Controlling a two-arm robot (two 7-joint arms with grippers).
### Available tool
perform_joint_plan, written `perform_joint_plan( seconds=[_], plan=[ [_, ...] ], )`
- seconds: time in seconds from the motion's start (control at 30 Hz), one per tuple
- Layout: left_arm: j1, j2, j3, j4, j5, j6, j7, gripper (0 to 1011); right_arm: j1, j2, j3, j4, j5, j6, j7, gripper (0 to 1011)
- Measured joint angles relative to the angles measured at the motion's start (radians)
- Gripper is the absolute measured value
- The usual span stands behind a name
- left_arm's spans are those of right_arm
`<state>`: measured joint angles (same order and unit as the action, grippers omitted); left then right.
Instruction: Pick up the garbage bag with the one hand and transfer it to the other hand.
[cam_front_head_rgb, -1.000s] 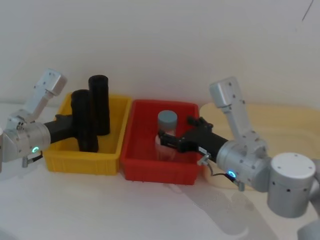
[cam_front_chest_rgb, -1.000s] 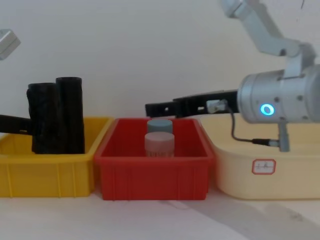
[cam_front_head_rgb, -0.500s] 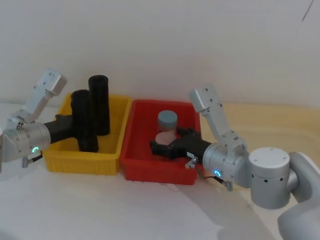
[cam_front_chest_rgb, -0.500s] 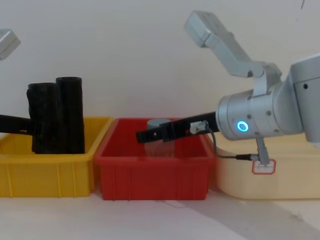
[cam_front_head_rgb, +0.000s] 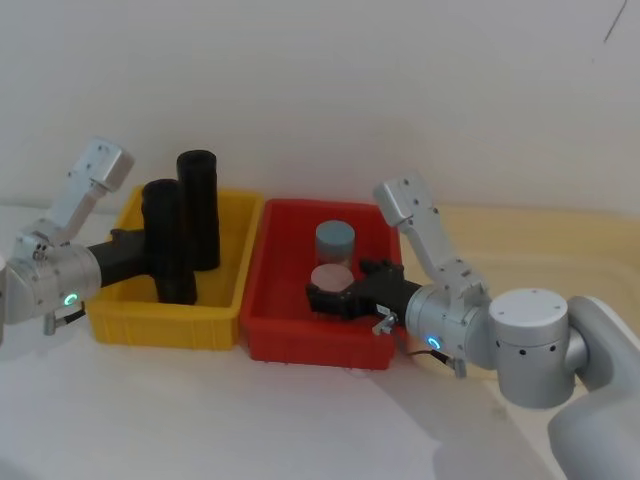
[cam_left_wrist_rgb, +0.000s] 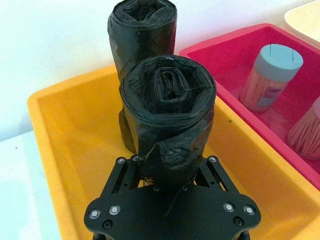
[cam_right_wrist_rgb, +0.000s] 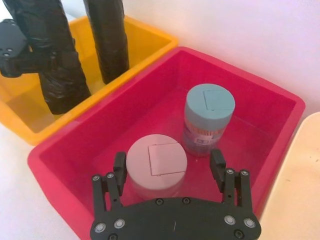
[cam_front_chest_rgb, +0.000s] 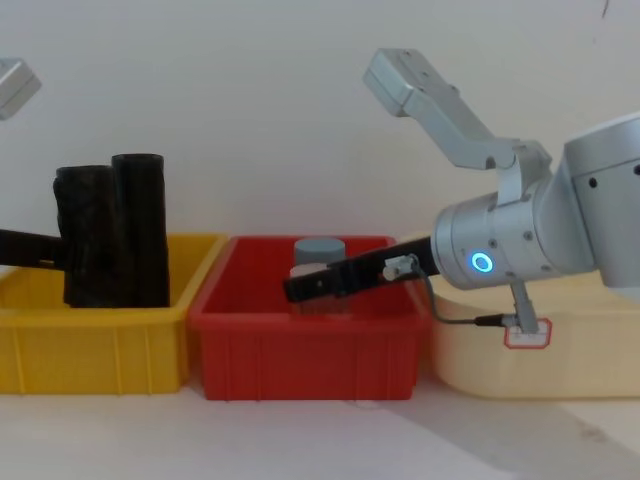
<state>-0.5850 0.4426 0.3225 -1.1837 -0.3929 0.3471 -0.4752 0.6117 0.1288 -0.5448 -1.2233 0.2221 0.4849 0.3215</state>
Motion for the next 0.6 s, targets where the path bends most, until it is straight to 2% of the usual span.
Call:
perform_joint_plan(
  seconds=[0.47,0.6],
  plan=[
    [0.000,0.000,0.000,0.000,0.000,0.000,0.000,398,0.016,0.001,-0.006,0.025,-0.005,0.032,0.036,1001],
    [0.000,0.000,0.000,0.000,0.000,0.000,0.000,398,0.018,0.001,-0.007,0.027,-0.005,0.037,0.042,949]
  ],
)
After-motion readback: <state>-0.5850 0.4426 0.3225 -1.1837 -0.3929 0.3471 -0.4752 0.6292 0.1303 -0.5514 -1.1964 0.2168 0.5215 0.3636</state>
